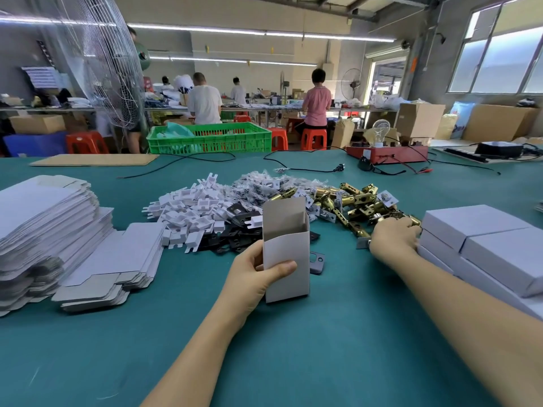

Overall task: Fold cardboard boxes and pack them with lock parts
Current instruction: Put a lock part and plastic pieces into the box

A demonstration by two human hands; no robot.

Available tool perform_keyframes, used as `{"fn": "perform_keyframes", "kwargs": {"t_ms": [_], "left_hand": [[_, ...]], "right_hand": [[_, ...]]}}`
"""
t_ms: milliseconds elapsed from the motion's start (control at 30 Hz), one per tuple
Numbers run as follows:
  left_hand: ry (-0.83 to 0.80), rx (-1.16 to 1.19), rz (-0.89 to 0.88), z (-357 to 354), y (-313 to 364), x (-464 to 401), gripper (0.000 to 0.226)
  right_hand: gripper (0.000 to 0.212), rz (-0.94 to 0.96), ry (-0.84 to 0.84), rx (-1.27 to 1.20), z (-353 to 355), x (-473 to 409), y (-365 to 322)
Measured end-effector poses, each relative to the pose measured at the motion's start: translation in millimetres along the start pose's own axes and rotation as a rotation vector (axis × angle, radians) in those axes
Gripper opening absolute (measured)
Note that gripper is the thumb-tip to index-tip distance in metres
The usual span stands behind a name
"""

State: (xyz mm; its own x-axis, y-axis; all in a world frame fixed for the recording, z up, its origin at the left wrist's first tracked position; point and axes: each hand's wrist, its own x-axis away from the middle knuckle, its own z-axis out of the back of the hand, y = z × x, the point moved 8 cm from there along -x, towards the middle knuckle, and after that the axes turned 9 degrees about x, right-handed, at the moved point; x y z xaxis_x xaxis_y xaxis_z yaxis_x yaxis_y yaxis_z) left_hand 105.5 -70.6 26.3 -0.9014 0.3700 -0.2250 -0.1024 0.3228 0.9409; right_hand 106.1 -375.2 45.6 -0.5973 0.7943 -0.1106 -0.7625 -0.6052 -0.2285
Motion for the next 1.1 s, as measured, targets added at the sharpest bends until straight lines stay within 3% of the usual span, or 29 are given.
{"fn": "perform_keyframes", "kwargs": {"t_ms": [333,500,600,667,733,867,967,1100], "left_hand": [[0.005,0.025,0.028,0.1,-3.1,-0.2,0.033],[0.0,0.037,0.033,-0.8,-3.3,-0.9,0.033],[-0.007,0.032,0.032,-1.2,-2.7,-0.3,0.033],[-0.001,0.035,0.032,-0.4,-2.6,0.6,0.033],[0.001,0.036,0.033,-0.4,-2.1,0.9,0.033],[-0.009,0.026,0.031,-2.1,-0.4,1.2,0.036],[-0.008,0.026,0.029,-2.4,0.1,1.8,0.033],[-0.019,0.024,0.024,-4.2,0.2,2.9,0.036]], "right_hand": [[0.045,-0.042,-0.045,0.032,-2.6,-2.5,1.7],[0.032,-0.006,-0.047,-0.065,-3.5,-3.1,-0.2],[0.011,0.019,-0.057,-0.269,3.0,-7.5,-1.8],[0.018,-0.055,-0.029,-0.502,12.1,-9.3,2.1],[0.01,-0.107,-0.067,-0.815,17.2,-6.2,0.3],[0.007,-0.033,-0.238,-1.226,36.3,15.1,-16.2],[0.011,0.073,-0.258,-1.328,59.7,36.7,-25.0],[0.016,0.205,-0.057,-1.209,97.4,58.0,-29.0]]}}
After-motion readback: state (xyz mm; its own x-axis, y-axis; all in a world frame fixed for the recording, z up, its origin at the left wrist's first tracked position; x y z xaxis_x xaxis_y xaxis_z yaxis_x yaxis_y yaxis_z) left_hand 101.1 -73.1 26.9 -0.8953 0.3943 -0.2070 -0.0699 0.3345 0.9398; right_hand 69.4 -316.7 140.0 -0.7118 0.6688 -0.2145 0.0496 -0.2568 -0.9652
